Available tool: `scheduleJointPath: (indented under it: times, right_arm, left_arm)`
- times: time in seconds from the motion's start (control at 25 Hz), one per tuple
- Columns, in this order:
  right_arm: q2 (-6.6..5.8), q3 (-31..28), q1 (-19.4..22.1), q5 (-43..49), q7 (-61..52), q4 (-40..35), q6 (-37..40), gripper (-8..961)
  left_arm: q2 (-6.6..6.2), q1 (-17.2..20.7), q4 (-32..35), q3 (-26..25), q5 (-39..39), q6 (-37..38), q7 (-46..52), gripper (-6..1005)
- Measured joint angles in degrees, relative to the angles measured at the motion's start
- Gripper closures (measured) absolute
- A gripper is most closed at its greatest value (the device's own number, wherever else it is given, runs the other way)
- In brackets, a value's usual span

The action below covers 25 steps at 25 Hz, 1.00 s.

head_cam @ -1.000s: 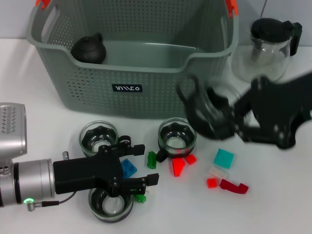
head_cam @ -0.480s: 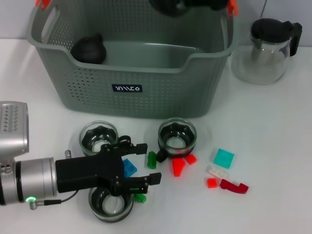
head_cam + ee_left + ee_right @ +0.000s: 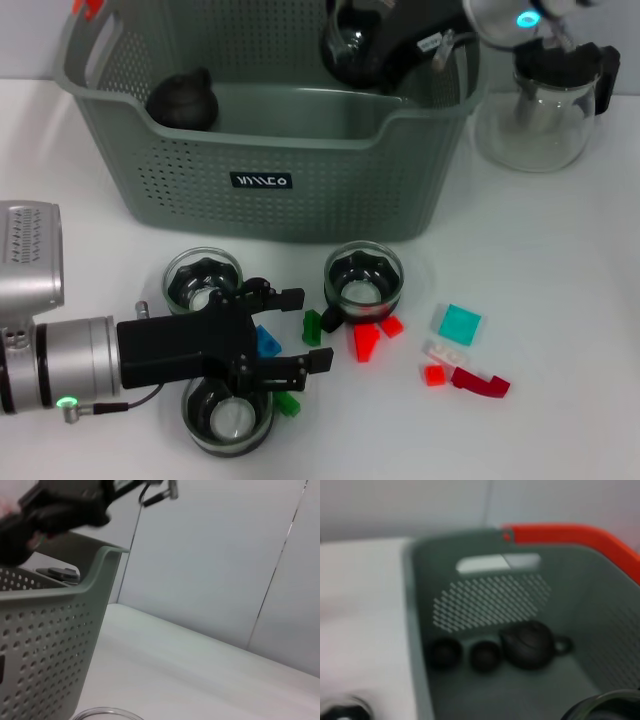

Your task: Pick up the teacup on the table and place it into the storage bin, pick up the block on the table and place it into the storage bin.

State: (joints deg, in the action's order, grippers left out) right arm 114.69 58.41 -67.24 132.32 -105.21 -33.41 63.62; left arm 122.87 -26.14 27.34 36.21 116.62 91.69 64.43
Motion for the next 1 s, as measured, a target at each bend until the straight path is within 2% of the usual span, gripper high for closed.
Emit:
scheduleJointPath:
  times: [0.24, 0.48, 0.84, 1.0]
  right_arm:
    - [0.23, 2.3, -0.1, 0.2, 0.6, 3.6, -7.3, 891]
    - [0.23, 2.5, 0.1, 1.0, 0.7, 4.5, -9.6, 891]
    - [0.98, 2.9, 0.3, 3.4, -0.5, 4.6, -11.4, 891]
    - [1.00, 2.9, 0.3, 3.8, -0.6, 4.3, -11.2, 841]
  left_arm:
    - [-0.07, -0.4, 0.0, 0.0, 0.0, 0.0, 0.3, 124]
    - [-0.09, -0.7, -0.1, 0.0, -0.1, 0.0, 0.3, 124]
    - [-0.09, -0.7, -0.1, 0.0, -0.6, 0.0, 0.4, 123]
    - [-0.09, -0.6, -0.1, 0.0, -0.7, 0.0, 0.4, 123]
